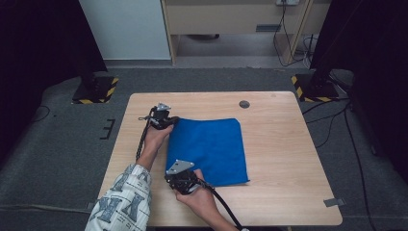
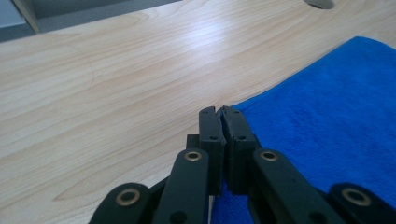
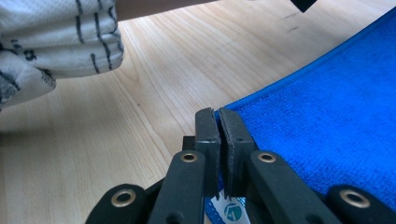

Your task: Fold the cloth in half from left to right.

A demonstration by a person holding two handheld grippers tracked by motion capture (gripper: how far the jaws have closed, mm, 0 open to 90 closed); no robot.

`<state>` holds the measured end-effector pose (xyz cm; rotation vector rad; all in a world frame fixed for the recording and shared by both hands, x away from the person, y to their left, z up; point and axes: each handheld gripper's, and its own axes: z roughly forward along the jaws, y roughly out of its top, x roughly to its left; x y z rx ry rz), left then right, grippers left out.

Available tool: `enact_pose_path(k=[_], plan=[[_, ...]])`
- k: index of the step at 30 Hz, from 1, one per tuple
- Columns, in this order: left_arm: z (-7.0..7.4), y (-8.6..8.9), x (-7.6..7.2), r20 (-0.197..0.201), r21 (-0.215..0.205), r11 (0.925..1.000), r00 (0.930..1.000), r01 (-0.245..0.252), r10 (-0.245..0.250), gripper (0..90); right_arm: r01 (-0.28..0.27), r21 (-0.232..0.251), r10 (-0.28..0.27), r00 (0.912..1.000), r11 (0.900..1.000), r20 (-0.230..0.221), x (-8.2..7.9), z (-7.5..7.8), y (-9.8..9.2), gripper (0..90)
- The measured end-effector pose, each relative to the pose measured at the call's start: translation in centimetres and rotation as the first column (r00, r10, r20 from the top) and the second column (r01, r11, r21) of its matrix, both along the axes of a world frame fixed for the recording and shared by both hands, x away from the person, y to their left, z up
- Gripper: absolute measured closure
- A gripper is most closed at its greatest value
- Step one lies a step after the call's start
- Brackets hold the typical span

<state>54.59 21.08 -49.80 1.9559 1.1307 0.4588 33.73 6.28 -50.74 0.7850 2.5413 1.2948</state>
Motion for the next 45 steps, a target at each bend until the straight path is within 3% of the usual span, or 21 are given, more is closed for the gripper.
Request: enact_pose_path(k=[3, 10, 12, 21, 45], plan=[[0.6, -0.5, -0.2, -0.004, 0.036, 0.9992, 0.9998, 0.017, -0.017, 87.6, 0.008, 0.006, -0.008, 1.0, 1.0, 0.005, -0.1, 0.3, -0.2, 87.3], [2.1, -1.0, 0.0, 0.013, 0.027, 0.9996, 0.9999, 0.009, -0.009, 87.6, 0.031, 0.03, -0.031, 0.9994, 0.999, 0.014, -0.2, 1.1, -0.8, 87.4], [2.3, -1.0, 0.2, -0.004, 0.028, 0.9995, 0.9999, 0.013, -0.013, 87.7, 0.034, 0.033, -0.034, 0.9992, 0.999, 0.019, -0.2, 1.4, -0.9, 87.3], [3.2, -1.1, 0.6, -0.008, 0.036, 0.9992, 0.9998, 0.018, -0.017, 87.7, 0.045, 0.032, -0.046, 0.9985, 0.998, 0.03, -0.2, 2.2, -1.1, 87.3], [3.8, 1.0, 0.5, -0.03, 0.041, 0.9992, 0.9995, 0.007, -0.005, 87.7, 0.026, 0.036, -0.029, 0.9978, 0.999, 0.06, -0.8, 4.1, 0.9, 87.4]])
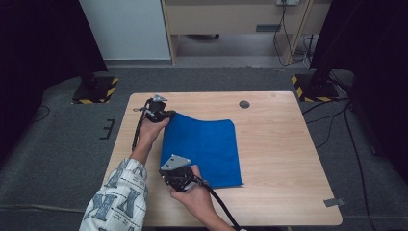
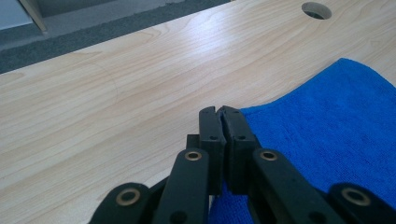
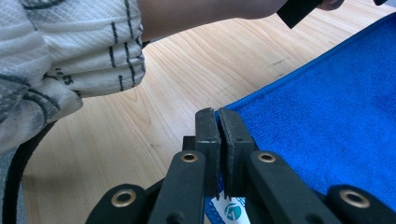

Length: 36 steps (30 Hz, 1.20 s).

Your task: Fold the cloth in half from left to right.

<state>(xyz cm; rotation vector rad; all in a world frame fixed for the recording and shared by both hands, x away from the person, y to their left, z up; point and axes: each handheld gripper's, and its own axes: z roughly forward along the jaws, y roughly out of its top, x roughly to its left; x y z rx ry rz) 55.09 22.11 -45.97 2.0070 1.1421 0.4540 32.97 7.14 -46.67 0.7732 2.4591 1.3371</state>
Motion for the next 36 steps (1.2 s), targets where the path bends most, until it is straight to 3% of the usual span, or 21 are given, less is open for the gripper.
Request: enact_pose_path(k=[20, 36], plan=[[0.6, 2.2, -0.4, -0.002, 0.01, 0.9999, 1.0, -0.003, 0.003, 87.8, -0.023, 0.009, 0.023, 0.9997, 1.0, 0.011, -0.7, 0.2, 2.5, 87.4], [1.1, 5.5, -1.0, -0.006, 0.015, 0.9994, 0.9994, -0.033, 0.033, 87.7, -0.041, 0.048, 0.041, 0.9992, 0.998, -0.001, -1.2, 0.3, 5.2, 87.4]])
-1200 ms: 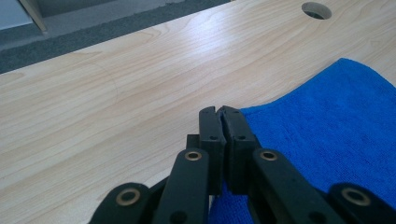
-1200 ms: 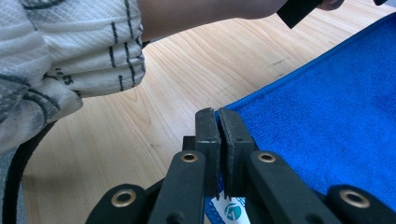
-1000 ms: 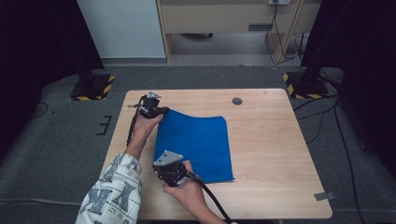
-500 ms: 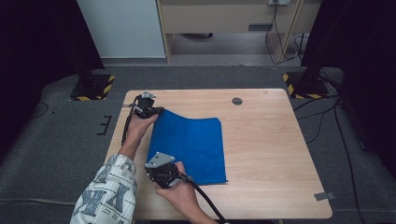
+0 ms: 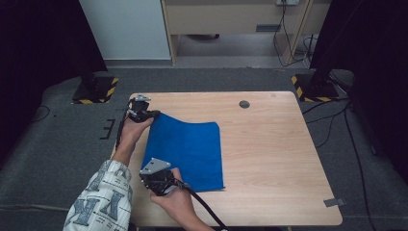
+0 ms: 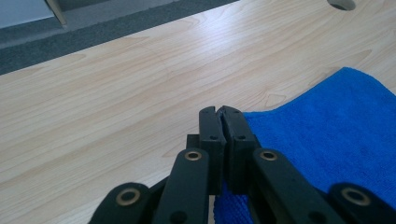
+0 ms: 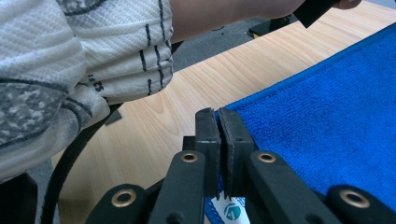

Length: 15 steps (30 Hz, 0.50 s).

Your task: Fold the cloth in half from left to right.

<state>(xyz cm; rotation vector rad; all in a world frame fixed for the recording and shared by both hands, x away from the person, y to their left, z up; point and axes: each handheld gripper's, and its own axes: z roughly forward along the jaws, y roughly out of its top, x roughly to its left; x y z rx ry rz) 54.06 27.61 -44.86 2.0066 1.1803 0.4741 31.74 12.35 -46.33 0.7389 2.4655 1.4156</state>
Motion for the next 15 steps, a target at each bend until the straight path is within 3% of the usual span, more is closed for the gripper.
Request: enact_pose_path(k=[8, 15], plan=[[-0.2, 1.9, -0.3, -0.019, -0.01, 0.9999, 0.9998, -0.007, 0.007, 87.5, -0.001, 0.032, 0.001, 0.9999, 0.999, -0.015, 0.1, -0.3, 1.1, 87.4], [-0.5, 0.8, 0.1, -0.037, -0.006, 1.0, 0.9993, -0.007, 0.007, 87.4, 0.011, 0.043, -0.01, 0.9996, 0.999, -0.025, 0.4, -0.5, 0.4, 87.4]])
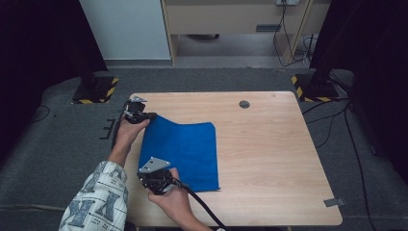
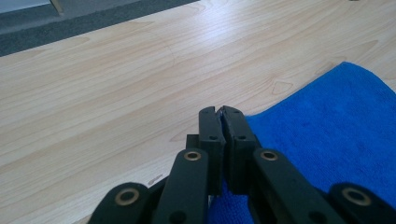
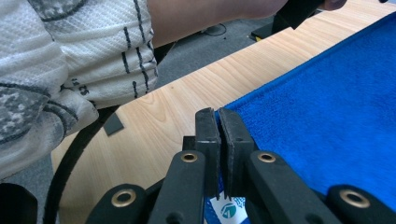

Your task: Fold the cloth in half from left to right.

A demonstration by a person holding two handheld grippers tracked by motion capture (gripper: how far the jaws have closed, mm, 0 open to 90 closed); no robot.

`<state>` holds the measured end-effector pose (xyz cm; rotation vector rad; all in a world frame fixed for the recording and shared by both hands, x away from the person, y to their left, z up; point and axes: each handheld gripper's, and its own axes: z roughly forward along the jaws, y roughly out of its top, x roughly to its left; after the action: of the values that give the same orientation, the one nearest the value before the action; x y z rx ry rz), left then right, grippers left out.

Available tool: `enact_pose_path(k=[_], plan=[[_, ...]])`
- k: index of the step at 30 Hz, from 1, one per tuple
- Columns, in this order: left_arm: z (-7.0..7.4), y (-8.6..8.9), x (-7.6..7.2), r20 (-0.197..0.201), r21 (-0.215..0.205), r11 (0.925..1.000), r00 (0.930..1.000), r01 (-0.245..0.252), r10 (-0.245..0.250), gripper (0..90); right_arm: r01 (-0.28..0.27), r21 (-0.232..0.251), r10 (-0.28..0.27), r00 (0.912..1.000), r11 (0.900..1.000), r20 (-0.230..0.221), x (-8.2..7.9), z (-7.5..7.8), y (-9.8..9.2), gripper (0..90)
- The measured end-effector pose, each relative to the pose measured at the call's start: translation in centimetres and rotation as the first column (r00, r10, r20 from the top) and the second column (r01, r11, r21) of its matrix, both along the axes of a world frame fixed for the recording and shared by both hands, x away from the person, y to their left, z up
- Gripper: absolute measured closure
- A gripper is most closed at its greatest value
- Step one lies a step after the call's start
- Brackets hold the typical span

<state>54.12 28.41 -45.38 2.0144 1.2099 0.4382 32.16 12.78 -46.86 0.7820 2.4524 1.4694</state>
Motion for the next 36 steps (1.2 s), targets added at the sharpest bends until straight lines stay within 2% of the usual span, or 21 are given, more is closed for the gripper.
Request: enact_pose_path(k=[3, 5, 9, 12, 24, 36], plan=[[-0.1, -1.0, 0.3, -0.001, 0.002, 1.0, 1.0, 0.0, 0.0, 87.3, 0.016, 0.006, -0.016, 0.9999, 1.0, 0.002, 0.1, -0.1, -1.0, 87.3], [-0.2, -1.7, 0.6, 0.002, 0.001, 1.0, 1.0, 0.001, -0.001, 87.3, 0.031, -0.008, -0.031, 0.9993, 0.999, 0.023, 0.2, -0.3, -2.0, 87.3], [-0.7, -3.4, 1.0, 0.0, -0.014, 0.9999, 1.0, 0.001, -0.001, 87.3, 0.058, -0.014, -0.058, 0.9983, 0.998, 0.007, 0.4, -1.0, -4.1, 87.4], [-1.4, -4.7, 1.3, -0.015, -0.003, 0.9999, 0.9998, 0.012, -0.012, 87.3, 0.068, -0.013, -0.068, 0.9977, 0.998, -0.002, 0.4, -1.3, -5.2, 87.4], [-2.4, -7.6, 1.6, -0.023, -0.026, 0.9991, 0.9992, 0.033, -0.033, 87.2, 0.089, -0.039, -0.089, 0.996, 0.995, 0.015, -0.4, -1.5, -7.9, 87.4], [-2.9, -10.1, 1.6, -0.023, -0.023, 0.9982, 0.9981, 0.056, -0.057, 87.3, 0.12, -0.034, -0.12, 0.9928, 0.992, 0.0, -0.6, -1.9, -10.4, 87.4]])
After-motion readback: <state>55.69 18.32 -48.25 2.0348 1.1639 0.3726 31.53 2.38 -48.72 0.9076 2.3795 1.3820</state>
